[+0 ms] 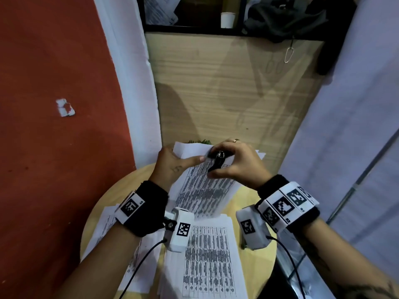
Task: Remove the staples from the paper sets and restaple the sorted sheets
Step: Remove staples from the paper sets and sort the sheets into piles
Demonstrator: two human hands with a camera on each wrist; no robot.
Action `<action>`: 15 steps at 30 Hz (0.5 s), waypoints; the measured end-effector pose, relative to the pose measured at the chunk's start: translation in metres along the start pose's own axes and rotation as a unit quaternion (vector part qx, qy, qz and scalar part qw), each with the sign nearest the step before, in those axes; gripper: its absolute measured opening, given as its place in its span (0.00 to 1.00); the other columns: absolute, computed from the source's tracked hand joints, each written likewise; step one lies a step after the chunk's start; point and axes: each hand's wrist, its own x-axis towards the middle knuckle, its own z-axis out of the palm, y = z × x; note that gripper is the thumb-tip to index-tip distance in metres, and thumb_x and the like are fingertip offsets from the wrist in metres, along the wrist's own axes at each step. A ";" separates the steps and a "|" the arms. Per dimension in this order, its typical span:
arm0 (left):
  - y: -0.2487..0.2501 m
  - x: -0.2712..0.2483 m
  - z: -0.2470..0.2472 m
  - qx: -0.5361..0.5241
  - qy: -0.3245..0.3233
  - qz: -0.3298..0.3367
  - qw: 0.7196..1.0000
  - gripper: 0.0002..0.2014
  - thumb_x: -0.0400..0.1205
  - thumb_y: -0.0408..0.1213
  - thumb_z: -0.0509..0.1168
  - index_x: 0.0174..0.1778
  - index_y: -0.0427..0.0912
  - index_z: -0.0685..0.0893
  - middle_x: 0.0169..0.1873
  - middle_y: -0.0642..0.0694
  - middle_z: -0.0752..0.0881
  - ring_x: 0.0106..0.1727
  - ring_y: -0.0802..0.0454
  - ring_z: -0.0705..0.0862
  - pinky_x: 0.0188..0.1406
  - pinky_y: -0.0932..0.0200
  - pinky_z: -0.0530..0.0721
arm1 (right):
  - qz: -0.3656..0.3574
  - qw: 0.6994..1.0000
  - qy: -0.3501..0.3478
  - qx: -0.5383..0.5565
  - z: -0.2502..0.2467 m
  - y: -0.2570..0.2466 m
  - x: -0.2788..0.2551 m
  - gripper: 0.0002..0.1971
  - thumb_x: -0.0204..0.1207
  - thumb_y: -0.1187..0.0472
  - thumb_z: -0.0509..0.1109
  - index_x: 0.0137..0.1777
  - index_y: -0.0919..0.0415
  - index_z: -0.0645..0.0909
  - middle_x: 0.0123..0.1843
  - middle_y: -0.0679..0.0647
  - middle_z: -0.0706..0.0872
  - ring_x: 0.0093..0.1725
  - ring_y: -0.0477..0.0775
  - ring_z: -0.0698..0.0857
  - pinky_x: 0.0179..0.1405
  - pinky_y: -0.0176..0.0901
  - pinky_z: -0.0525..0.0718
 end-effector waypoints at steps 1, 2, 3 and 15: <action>0.003 -0.001 0.001 0.012 0.010 0.004 1.000 0.12 0.65 0.36 0.82 0.35 0.35 0.86 0.27 0.56 0.88 0.30 0.61 0.86 0.33 0.64 0.83 | 0.003 1.000 -0.001 0.002 -0.001 -0.001 -0.001 0.21 0.51 0.63 0.87 0.46 0.61 0.88 0.45 0.55 0.87 0.44 0.52 0.86 0.46 0.36 0.82; 0.005 -0.001 0.002 0.020 0.017 0.006 1.000 0.10 0.66 0.32 0.81 0.34 0.35 0.86 0.25 0.57 0.86 0.27 0.64 0.83 0.30 0.67 0.80 | 0.005 1.000 -0.001 0.003 -0.002 -0.003 -0.001 0.21 0.51 0.62 0.87 0.46 0.61 0.88 0.45 0.54 0.87 0.44 0.52 0.86 0.48 0.40 0.83; 0.005 -0.001 0.001 0.020 0.019 0.007 1.000 0.08 0.67 0.30 0.80 0.36 0.34 0.87 0.27 0.54 0.87 0.29 0.63 0.83 0.32 0.67 0.80 | 0.009 1.000 -0.001 0.003 -0.003 -0.004 -0.002 0.22 0.51 0.62 0.87 0.47 0.61 0.88 0.45 0.54 0.87 0.44 0.51 0.86 0.49 0.43 0.83; 0.016 0.000 0.000 -0.044 0.009 0.003 0.999 0.15 0.69 0.24 0.76 0.50 0.26 0.86 0.44 0.37 0.89 0.42 0.54 0.88 0.48 0.59 0.85 | -0.159 0.979 0.124 -0.031 0.007 -0.006 -0.016 0.21 0.60 0.63 0.81 0.54 0.66 0.84 0.54 0.54 0.84 0.51 0.55 0.85 0.41 0.47 0.88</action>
